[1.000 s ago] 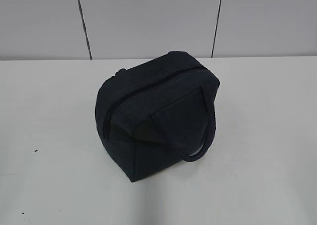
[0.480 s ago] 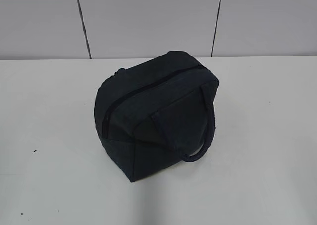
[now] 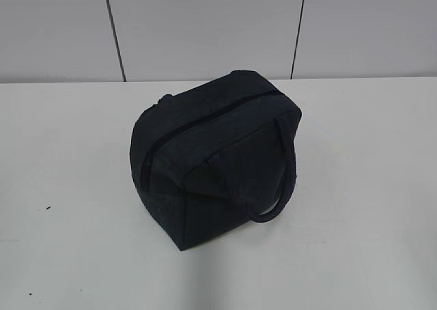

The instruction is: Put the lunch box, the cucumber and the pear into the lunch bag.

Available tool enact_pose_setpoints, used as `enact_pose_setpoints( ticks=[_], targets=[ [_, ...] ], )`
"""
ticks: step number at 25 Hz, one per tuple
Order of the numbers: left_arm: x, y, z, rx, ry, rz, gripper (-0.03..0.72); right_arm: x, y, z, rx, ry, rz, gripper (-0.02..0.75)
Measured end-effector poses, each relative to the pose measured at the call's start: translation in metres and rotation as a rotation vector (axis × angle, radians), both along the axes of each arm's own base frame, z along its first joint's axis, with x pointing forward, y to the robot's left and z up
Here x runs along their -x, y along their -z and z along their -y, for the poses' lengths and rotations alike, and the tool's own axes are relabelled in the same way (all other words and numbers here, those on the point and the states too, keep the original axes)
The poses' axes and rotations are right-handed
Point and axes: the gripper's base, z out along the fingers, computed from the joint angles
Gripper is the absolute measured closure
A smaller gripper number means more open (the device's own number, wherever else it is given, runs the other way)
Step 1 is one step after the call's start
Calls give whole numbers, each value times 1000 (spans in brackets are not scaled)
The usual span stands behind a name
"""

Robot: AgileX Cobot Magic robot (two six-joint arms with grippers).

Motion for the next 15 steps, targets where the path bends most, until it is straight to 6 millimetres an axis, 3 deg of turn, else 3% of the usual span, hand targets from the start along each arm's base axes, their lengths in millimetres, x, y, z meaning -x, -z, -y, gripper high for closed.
enact_pose_setpoints(
  ticks=[15],
  targets=[
    [0,0,1,0,-48,0,450,0,0,0,0,11,0,192]
  ],
)
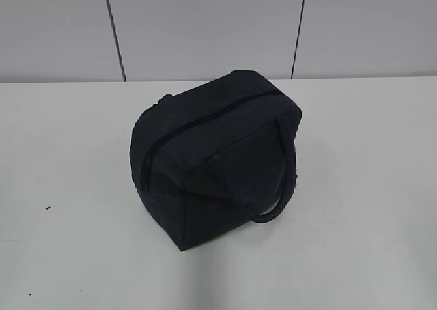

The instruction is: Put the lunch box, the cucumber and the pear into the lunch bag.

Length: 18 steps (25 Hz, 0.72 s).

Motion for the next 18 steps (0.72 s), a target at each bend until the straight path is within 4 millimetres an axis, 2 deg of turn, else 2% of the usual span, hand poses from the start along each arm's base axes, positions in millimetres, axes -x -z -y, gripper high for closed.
enact_pose_setpoints(
  ticks=[18],
  targets=[
    [0,0,0,0,0,0,450,0,0,0,0,0,2,192]
  ],
)
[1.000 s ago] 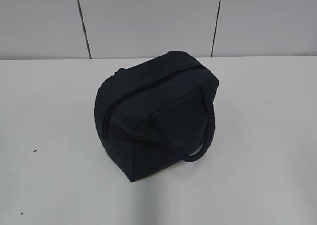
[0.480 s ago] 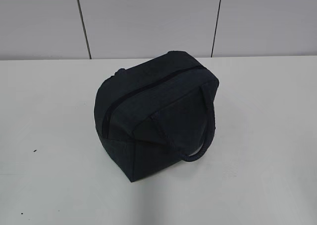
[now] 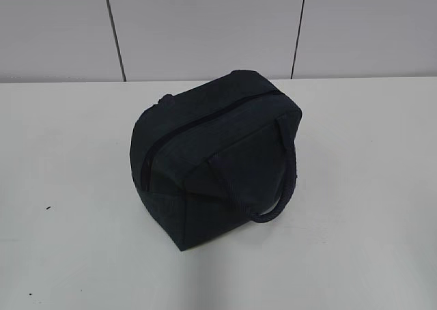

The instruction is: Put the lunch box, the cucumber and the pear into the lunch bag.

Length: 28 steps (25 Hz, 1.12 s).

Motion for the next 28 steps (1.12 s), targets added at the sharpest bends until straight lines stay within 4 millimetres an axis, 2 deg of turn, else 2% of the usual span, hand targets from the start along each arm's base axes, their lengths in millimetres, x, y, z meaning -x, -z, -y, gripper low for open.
enact_pose_setpoints(
  ticks=[28],
  targets=[
    [0,0,0,0,0,0,450,0,0,0,0,0,0,193]
  ],
)
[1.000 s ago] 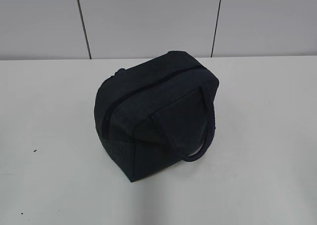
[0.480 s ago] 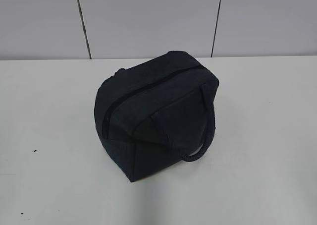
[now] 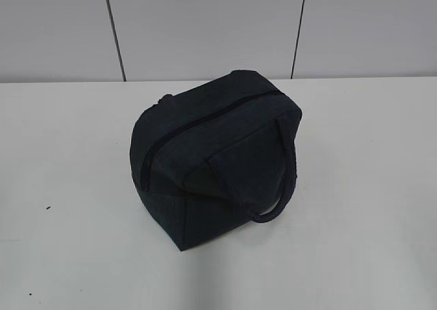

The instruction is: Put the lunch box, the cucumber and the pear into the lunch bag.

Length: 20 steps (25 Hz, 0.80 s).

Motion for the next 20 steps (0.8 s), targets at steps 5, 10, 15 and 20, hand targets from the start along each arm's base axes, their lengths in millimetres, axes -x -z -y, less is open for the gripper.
enact_pose_setpoints(
  ticks=[5,10,15,20],
  targets=[
    [0,0,0,0,0,0,450,0,0,0,0,0,0,193],
    [0,0,0,0,0,0,450,0,0,0,0,0,0,193],
    [0,0,0,0,0,0,450,0,0,0,0,0,0,192],
    [0,0,0,0,0,0,450,0,0,0,0,0,0,193]
  ],
)
